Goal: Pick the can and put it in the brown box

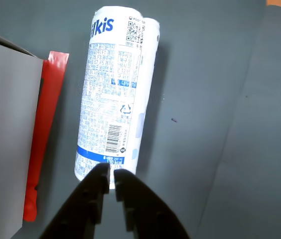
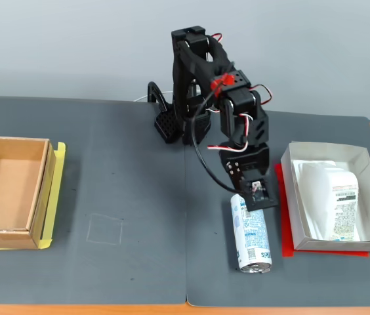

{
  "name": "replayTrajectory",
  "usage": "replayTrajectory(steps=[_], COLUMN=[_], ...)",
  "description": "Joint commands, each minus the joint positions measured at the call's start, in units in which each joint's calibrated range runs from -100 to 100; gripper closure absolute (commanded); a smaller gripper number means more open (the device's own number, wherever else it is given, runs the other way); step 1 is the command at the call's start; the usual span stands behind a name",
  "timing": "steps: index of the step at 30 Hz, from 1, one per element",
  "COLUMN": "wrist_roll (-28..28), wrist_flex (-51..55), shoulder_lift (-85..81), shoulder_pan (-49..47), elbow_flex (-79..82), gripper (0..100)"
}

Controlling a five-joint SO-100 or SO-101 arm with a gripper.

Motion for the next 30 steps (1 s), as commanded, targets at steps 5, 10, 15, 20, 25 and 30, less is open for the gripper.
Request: replayTrajectory(steps=[5, 10, 15, 20, 25, 30], wrist_roll=[-0.19, -0.19, -1.6, -4.51, -4.72, -4.51], wrist_flex=[-0.26, -0.7, -1.13, -1.13, -1.13, -1.13], shoulder_lift=[6.01, 8.56, 10.5, 12.62, 15.08, 18.81], shoulder_pan=[-1.52, -2.82, -4.52, -5.34, -5.34, -5.34], elbow_flex=[-8.73, -9.28, -9.55, -10.36, -13.44, -16.43], gripper=[92, 71, 59, 58, 58, 58])
